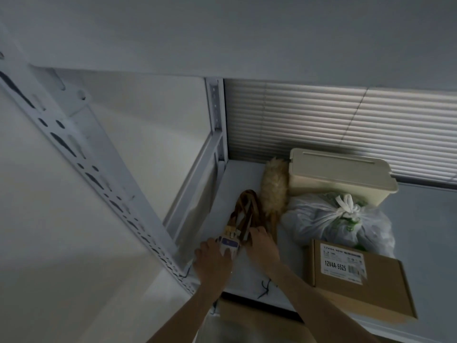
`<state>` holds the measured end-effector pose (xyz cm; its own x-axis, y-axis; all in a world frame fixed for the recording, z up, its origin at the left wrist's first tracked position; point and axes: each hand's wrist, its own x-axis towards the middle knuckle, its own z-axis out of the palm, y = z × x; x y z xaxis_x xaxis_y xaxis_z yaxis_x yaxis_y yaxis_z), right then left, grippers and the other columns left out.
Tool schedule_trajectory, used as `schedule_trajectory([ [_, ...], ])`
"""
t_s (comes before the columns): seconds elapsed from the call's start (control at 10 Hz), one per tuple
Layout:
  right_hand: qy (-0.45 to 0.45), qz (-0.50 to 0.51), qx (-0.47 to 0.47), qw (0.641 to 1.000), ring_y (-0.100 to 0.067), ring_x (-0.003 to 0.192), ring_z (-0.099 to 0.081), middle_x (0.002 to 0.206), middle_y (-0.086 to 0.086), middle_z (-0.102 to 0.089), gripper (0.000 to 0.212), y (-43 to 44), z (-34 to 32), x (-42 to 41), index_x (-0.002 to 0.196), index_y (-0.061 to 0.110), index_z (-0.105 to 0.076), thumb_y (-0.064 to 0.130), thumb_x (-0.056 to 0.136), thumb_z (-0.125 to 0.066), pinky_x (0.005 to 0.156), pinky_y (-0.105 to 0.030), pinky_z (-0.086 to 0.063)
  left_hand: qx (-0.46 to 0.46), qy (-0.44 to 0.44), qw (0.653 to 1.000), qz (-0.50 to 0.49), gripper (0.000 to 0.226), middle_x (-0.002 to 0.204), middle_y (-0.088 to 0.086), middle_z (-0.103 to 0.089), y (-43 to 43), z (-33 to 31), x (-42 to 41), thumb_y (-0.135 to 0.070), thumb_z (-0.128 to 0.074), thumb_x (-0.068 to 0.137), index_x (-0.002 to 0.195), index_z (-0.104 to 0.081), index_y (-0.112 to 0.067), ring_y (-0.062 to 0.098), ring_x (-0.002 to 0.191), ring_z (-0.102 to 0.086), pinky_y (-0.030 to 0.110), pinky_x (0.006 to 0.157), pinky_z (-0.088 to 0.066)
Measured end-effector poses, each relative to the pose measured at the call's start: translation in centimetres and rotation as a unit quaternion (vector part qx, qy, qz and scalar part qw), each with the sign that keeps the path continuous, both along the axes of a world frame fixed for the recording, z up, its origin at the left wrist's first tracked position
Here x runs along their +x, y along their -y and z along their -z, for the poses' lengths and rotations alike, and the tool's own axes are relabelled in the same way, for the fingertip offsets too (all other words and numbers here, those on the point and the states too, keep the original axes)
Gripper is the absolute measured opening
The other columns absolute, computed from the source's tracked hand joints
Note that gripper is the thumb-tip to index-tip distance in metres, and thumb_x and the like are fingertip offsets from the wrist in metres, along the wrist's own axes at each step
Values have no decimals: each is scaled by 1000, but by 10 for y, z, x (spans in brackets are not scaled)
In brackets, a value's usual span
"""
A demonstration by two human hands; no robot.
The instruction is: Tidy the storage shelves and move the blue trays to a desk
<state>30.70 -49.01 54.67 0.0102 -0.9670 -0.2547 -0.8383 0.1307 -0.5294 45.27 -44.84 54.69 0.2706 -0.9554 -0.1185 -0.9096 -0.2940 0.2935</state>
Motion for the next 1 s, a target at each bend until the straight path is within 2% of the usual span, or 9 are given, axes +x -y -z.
schedule_trajectory([
  [0.1,11,-1,-9,1000,-27,119,-52,128,-3,-50,34,0,1,-1,127,20,-56,16,95,-44,97,-38,-48,10,32,999,26,86,109,5,-55,-10,1,2,-85,-50,65,120,-49,-19,27,100,-56,36,72,-51],
  [0.2,27,7,-25,999,-23,109,-59,122,-2,-55,29,2,1,-2,116,21,-64,15,94,-45,89,-32,-52,28,56,996,61,92,121,5,-48,-13,3,3,-77,-58,66,135,-38,-21,25,110,-51,33,83,-49],
  [0.3,41,6,-31,999,-22,107,-61,119,-3,-57,28,4,3,-4,113,18,-65,15,95,-44,89,-32,-52,22,42,996,71,83,129,6,-45,-13,3,-2,-60,-62,77,141,-33,-17,24,116,-48,31,89,-47],
  [0.5,47,19,-7,999,-26,102,-62,116,-9,-59,26,4,-5,3,106,10,-66,17,96,-42,85,-34,-53,6,21,998,55,67,126,8,-49,-17,2,-6,-39,-60,82,139,-40,-12,24,112,-51,29,88,-48],
  [0.6,62,31,2,998,-27,103,-63,117,-8,-58,28,2,-14,3,109,9,-66,19,95,-44,85,-33,-53,-1,26,998,58,62,125,6,-49,-18,3,-4,-38,-57,85,139,-39,-12,21,111,-50,27,87,-48],
  [0.7,63,26,-9,998,-24,98,-63,111,-6,-62,29,2,-18,1,102,11,-67,25,90,-44,83,-35,-55,-4,28,998,59,65,126,5,-49,-19,2,-4,-40,-57,85,141,-38,-12,21,113,-49,28,86,-50],
  [0.8,77,35,-2,996,-19,87,-65,100,-3,-66,36,1,-22,-4,90,17,-68,37,80,-40,76,-36,-57,-3,35,997,64,68,125,7,-53,-21,0,-3,-43,-58,83,140,-41,-11,24,113,-52,32,81,-53],
  [0.9,69,29,7,997,-18,80,-64,90,-2,-67,25,-4,-37,-10,79,19,-64,30,81,-41,72,-37,-57,-3,52,996,68,69,113,10,-59,-24,-6,-2,-45,-67,72,129,-53,-9,29,101,-58,37,69,-54],
  [1.0,90,25,3,996,-20,80,-66,86,-2,-69,19,-15,-56,-14,77,18,-64,24,85,-49,71,-38,-56,-31,36,996,81,64,94,13,-61,-26,-11,-5,-42,-80,60,110,-62,-6,33,83,-61,38,58,-51],
])
